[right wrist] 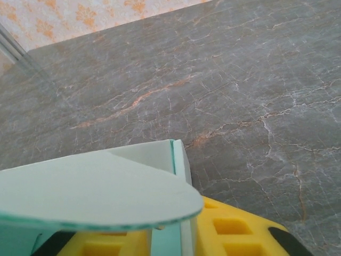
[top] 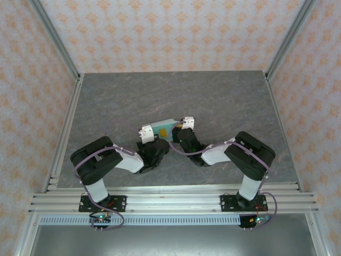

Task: Fold the paper box

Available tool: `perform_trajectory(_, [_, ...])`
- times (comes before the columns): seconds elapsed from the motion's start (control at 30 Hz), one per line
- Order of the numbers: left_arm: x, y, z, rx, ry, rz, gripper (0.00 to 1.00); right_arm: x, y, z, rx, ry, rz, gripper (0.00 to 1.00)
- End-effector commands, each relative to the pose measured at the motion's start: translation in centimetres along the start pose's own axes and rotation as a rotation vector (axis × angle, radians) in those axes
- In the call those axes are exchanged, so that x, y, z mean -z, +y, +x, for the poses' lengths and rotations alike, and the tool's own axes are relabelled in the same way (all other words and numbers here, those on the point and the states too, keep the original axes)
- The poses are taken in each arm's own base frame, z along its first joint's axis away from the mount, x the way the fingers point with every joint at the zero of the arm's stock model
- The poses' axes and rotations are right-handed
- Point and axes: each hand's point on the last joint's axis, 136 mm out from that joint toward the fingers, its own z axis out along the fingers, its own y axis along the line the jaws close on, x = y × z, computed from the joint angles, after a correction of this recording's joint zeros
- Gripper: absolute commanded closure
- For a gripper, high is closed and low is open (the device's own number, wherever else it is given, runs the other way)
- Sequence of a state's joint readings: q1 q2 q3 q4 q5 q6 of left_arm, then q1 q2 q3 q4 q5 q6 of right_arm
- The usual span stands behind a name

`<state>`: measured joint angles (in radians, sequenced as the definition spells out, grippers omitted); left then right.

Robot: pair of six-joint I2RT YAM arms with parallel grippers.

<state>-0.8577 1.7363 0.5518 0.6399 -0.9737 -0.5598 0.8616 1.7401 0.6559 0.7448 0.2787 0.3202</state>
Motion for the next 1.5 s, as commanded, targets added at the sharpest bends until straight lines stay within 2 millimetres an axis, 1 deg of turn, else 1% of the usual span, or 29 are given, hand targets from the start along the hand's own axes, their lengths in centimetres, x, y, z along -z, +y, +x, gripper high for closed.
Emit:
perform_trajectory(0.0, [-0.1,2.6,1.4,-0.133,0.019,-0.088,0.95,0.6,-1.9,1.4,0.051,0.071,0.057,0.69])
perform_trajectory(0.17, [-0.1,2.5,1.3,-0.135,0.019,-0.09,0.96,1.1,-2.3,2.4,0.076,0.112,0.049,0.61])
perform_trajectory(0.3, [0.0,2.6,1.1,-0.137,0.015,-0.093,0.95,1.9,-2.4,2.6,0.092,0.132,0.034,0.57])
perform_trajectory(0.4, [0.0,2.6,0.9,-0.144,0.013,-0.094,0.95,3.2,-2.1,0.9,0.124,0.126,0.024,0.55])
perform_trajectory(0.5, [0.0,2.4,0.8,-0.151,0.014,-0.092,0.95,4.5,-1.5,-2.0,0.151,0.123,0.008,0.52])
perform_trajectory(0.57, [-0.1,2.4,0.8,-0.148,0.014,-0.09,0.95,5.0,-1.1,-4.2,0.117,0.132,-0.025,0.5])
perform_trajectory(0.67, [0.0,2.4,0.8,-0.146,0.014,-0.09,0.96,5.6,0.0,-7.3,0.053,0.12,-0.096,0.46])
perform_trajectory(0.73, [0.0,2.4,0.8,-0.144,0.014,-0.089,0.95,5.4,0.7,-9.0,0.026,0.131,-0.109,0.42])
perform_trajectory(0.8, [0.0,2.4,1.0,-0.146,0.016,-0.089,0.96,4.5,1.1,-9.7,0.018,0.19,-0.091,0.4])
perform_trajectory(0.83, [-0.1,2.4,1.0,-0.145,0.017,-0.088,0.95,3.7,1.4,-10.0,0.021,0.227,-0.072,0.39])
perform_trajectory(0.9, [0.0,2.3,1.0,-0.142,0.018,-0.085,0.96,2.5,1.7,-10.0,0.031,0.267,-0.04,0.39])
perform_trajectory(1.0, [0.0,2.3,0.9,-0.135,0.016,-0.086,0.95,1.1,2.4,-9.9,0.029,0.292,-0.039,0.39])
perform_trajectory(1.13, [0.1,2.4,0.9,-0.132,0.017,-0.083,0.95,-0.3,3.3,-8.9,0.04,0.381,-0.043,0.38])
perform_trajectory(1.23, [0.1,2.3,0.9,-0.141,0.018,-0.086,0.95,-0.7,2.9,-7.8,0.045,0.411,-0.025,0.39])
perform_trajectory(1.37, [0.1,2.4,0.8,-0.138,0.02,-0.09,0.94,-0.6,2.4,-6.2,0.041,0.446,-0.022,0.4])
perform_trajectory(1.47, [0.2,2.5,0.6,-0.138,0.02,-0.092,0.92,-0.4,2.1,-5.6,0.034,0.458,-0.019,0.4])
